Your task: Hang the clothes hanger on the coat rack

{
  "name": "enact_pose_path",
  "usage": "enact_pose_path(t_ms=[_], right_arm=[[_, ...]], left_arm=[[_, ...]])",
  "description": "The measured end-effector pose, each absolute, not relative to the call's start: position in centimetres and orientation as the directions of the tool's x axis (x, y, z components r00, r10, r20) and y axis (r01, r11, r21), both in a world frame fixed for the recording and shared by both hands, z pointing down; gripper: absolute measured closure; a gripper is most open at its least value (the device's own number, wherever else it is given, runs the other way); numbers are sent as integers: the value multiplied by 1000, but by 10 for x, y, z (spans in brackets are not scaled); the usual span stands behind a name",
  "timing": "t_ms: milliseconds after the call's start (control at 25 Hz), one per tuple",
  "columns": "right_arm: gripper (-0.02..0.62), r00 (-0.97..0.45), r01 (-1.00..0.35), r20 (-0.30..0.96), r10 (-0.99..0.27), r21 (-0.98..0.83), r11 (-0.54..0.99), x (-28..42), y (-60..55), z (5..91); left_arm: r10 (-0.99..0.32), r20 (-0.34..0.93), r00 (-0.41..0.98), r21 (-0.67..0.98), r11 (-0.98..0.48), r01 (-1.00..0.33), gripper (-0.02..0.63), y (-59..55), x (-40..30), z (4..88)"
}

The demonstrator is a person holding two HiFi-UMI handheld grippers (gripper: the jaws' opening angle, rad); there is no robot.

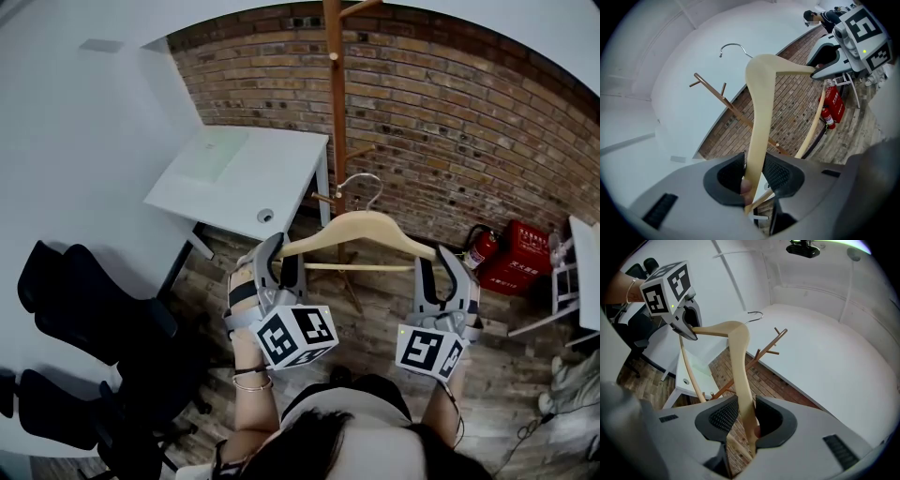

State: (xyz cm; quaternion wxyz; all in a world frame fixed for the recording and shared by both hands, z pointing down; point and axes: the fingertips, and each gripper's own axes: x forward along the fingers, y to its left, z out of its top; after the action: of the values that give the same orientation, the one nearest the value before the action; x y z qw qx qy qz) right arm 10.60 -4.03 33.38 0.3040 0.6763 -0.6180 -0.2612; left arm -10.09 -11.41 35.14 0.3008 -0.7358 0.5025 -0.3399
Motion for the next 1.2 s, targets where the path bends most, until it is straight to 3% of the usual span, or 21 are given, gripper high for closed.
enact_pose_path(t_ms=[1200], right_arm=[[466,41,-669,10,-999,743,-19,124,-176,318]], left_arm=[[-959,176,221,-786,-272,-555,491,-239,-85,335]])
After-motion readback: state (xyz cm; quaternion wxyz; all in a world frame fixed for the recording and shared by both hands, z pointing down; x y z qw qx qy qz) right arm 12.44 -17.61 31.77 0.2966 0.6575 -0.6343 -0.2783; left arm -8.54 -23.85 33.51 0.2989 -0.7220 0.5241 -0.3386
